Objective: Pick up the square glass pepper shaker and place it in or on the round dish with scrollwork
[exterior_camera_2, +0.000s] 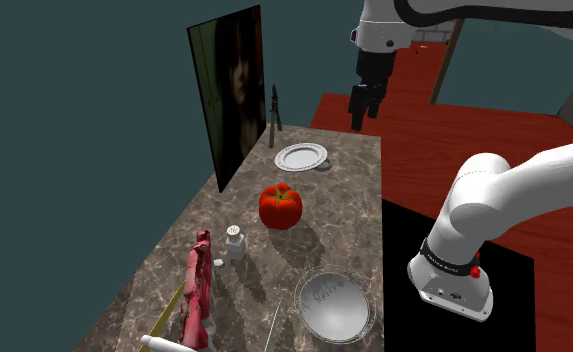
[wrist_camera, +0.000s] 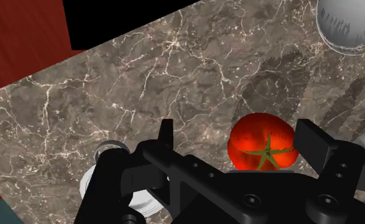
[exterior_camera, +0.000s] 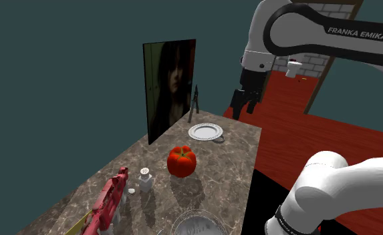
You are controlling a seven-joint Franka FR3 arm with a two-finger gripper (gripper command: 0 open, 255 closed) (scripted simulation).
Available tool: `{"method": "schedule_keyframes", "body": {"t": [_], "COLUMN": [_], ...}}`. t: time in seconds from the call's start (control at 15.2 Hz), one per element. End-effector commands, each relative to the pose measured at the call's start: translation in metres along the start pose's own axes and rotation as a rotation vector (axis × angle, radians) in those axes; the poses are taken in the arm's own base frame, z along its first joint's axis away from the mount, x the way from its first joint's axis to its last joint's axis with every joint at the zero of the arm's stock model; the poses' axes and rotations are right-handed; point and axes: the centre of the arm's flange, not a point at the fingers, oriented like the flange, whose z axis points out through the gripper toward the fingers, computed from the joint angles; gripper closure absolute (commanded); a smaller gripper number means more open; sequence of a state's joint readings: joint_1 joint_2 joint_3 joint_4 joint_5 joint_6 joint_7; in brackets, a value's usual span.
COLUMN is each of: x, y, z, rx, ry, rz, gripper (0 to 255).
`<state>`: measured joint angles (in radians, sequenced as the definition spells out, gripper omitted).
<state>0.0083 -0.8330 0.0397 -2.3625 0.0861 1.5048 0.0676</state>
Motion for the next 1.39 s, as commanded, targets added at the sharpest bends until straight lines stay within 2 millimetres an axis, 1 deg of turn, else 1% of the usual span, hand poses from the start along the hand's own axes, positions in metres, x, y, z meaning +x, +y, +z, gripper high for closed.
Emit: {"method": "schedule_keyframes", "body": {"t": [0.0, 0.66, 1.32], "x": [0.0, 0.072, 0.142], "y": [0.0, -0.098, -0.193], "z": [0.0, 0.067, 0.14], "rx": [0.0, -0.029, -0.058], "ry": [0.0, -0.046, -0.093], "rz": [0.0, 0.02, 0.04], "gripper": [0, 0, 0]}}
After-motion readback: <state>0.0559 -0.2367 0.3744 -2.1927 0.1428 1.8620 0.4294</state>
